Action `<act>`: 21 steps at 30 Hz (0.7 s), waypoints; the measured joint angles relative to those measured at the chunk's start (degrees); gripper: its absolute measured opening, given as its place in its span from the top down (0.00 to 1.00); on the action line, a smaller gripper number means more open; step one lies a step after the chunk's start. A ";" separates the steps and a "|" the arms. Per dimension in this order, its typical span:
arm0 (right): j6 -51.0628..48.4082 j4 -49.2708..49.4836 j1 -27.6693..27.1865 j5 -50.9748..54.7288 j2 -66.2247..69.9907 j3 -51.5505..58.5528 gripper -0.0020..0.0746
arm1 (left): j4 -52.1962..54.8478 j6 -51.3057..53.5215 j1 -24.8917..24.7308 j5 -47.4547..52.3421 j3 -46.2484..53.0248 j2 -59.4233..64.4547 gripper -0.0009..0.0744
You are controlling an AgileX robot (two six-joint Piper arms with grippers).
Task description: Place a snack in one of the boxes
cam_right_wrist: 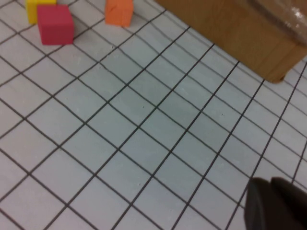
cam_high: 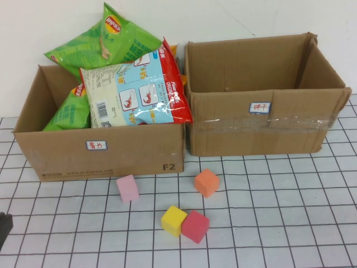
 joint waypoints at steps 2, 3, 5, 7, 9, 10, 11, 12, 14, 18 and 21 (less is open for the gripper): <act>0.10 0.26 0.00 -0.36 -0.14 0.97 0.97 | 0.15 0.00 0.00 0.37 0.00 0.00 0.99; 0.19 0.53 0.00 -0.66 -0.14 1.45 0.97 | 0.21 0.00 0.00 0.62 0.00 0.00 0.99; 0.33 1.33 0.00 -0.77 -0.23 1.83 0.97 | 0.21 0.00 0.00 1.18 0.00 0.00 0.99; 0.33 2.07 0.00 -0.77 -0.23 2.09 0.97 | 0.21 0.00 0.00 1.41 0.00 0.00 0.99; 0.78 2.56 0.00 -0.64 -0.23 2.45 0.97 | 0.21 0.00 0.00 1.67 0.00 0.00 0.99; 0.78 2.67 0.00 -0.54 -0.23 2.45 0.97 | 0.21 0.00 0.00 1.77 0.00 0.00 0.99; 0.78 2.67 0.00 -0.54 -0.23 2.45 0.97 | 0.21 0.00 0.00 1.77 0.00 0.00 0.99; 0.78 2.67 0.00 -0.54 -0.23 2.45 0.97 | 0.21 0.00 0.00 1.77 0.00 0.00 0.99; 0.78 2.76 0.00 -0.54 -0.23 2.45 0.97 | 0.21 0.00 0.00 1.80 0.00 0.00 0.99; 0.78 2.76 0.00 -0.30 -0.23 2.45 0.97 | 0.21 0.00 0.00 1.89 0.00 0.00 0.99; 0.78 2.79 0.00 -0.18 -0.23 2.45 0.97 | 0.21 0.00 0.00 1.89 0.17 0.00 0.99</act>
